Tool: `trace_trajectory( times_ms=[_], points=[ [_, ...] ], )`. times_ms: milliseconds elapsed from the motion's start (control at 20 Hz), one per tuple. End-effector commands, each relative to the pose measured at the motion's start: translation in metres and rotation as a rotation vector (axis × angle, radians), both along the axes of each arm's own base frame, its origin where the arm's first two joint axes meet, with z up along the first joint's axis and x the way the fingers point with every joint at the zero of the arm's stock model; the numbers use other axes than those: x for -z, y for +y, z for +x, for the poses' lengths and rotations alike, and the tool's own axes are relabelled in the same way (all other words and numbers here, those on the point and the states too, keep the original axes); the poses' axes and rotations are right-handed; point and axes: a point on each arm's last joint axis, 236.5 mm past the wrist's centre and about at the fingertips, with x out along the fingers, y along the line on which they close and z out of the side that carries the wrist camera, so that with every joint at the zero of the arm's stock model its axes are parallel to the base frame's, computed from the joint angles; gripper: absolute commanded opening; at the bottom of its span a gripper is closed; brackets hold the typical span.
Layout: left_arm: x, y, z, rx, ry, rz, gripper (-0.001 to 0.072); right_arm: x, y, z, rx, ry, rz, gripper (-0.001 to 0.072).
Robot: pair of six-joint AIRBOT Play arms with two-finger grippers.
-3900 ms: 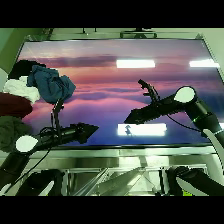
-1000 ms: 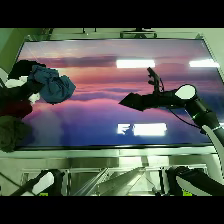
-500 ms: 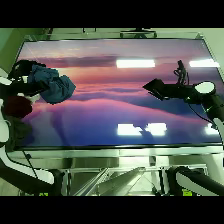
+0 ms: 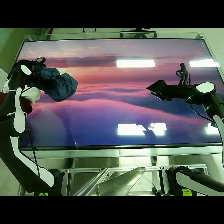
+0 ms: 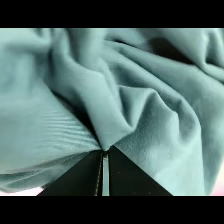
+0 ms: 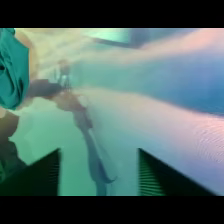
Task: Fold the shirts.
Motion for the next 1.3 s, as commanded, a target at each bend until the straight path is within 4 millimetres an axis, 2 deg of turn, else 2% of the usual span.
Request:
trace_trajectory(
  times_ms=[0, 100, 150, 200, 250, 300, 350, 400, 500, 600, 700, 750, 800, 850, 900, 1000, 1100, 1150, 1250],
  points=[
    [-0.025, -0.032, 0.001, 0.075, 0.016, 0.0, 0.0022, 0.002, 0.004, -0.008, -0.031, 0.024, 0.011, 0.0154],
    [-0.072, -0.095, 0.006, 0.145, -0.041, -0.176, 0.0022, 0.002, 0.006, -0.012, -0.05, 0.031, 0.013, 0.0076],
    [-0.1, -0.128, 0.004, 0.189, -0.073, -0.278, 0.0022, 0.002, 0.007, -0.013, -0.068, 0.019, 0.005, 0.0076],
    [-0.133, -0.166, -0.005, 0.259, -0.11, -0.389, 0.0022, 0.002, 0.007, -0.015, -0.086, 0.011, -0.002, 0.0062],
    [-0.161, -0.199, -0.018, 0.316, -0.136, -0.483, 0.0022, 0.002, 0.007, -0.017, -0.098, 0.014, -0.001, 0.0016],
    [-0.188, -0.231, -0.038, 0.381, -0.145, -0.571, 0.0022, 0.002, 0.003, -0.02, -0.106, 0.022, 0.004, 0.0016],
    [-0.205, -0.256, -0.061, 0.446, -0.133, -0.627, 0.0022, 0.002, -0.002, -0.023, -0.109, 0.033, 0.011, 0.0016],
    [-0.215, -0.278, -0.087, 0.512, -0.099, -0.655, 0.0022, 0.001, -0.008, -0.027, -0.121, 0.035, 0.013, 0.0016],
    [-0.211, -0.308, -0.132, 0.605, -0.01, -0.656, 0.0022, -0.001, -0.023, -0.037, -0.134, 0.054, 0.031, 0.0015],
    [-0.192, -0.335, -0.162, 0.64, 0.071, -0.666, 0.0022, -0.001, -0.035, -0.046, -0.145, 0.079, 0.047, 0.0016],
    [-0.166, -0.356, -0.175, 0.627, 0.12, -0.671, 0.0023, 0.003, -0.043, -0.054, -0.163, 0.096, 0.029, 0.0016],
    [-0.155, -0.362, -0.174, 0.605, 0.123, -0.671, 0.0214, 0.007, -0.046, -0.057, -0.17, 0.107, 0.01, 0.0018],
    [-0.148, -0.363, -0.171, 0.58, 0.12, -0.671, 0.049, 0.01, -0.047, -0.059, -0.179, 0.116, -0.006, 0.0103],
    [-0.148, -0.359, -0.166, 0.557, 0.115, -0.671, 0.072, 0.011, -0.047, -0.061, -0.185, 0.121, -0.007, 0.042],
    [-0.151, -0.349, -0.162, 0.536, 0.125, -0.676, 0.072, 0.013, -0.047, -0.064, -0.193, 0.129, -0.014, 0.0656],
    [-0.148, -0.309, -0.148, 0.479, 0.142, -0.605, 0.072, 0.023, -0.053, -0.073, -0.218, 0.162, -0.065, 0.0642],
    [-0.122, -0.254, -0.139, 0.375, 0.204, -0.479, 0.072, 0.04, -0.053, -0.081, -0.226, 0.198, -0.093, 0.0642],
    [-0.108, -0.236, -0.138, 0.33, 0.228, -0.466, 0.072, 0.052, -0.048, -0.085, -0.223, 0.214, -0.093, 0.0642],
    [-0.079, -0.215, -0.136, 0.239, 0.251, -0.499, 0.072, 0.077, -0.033, -0.089, -0.227, 0.23, -0.113, 0.0642]
  ],
)
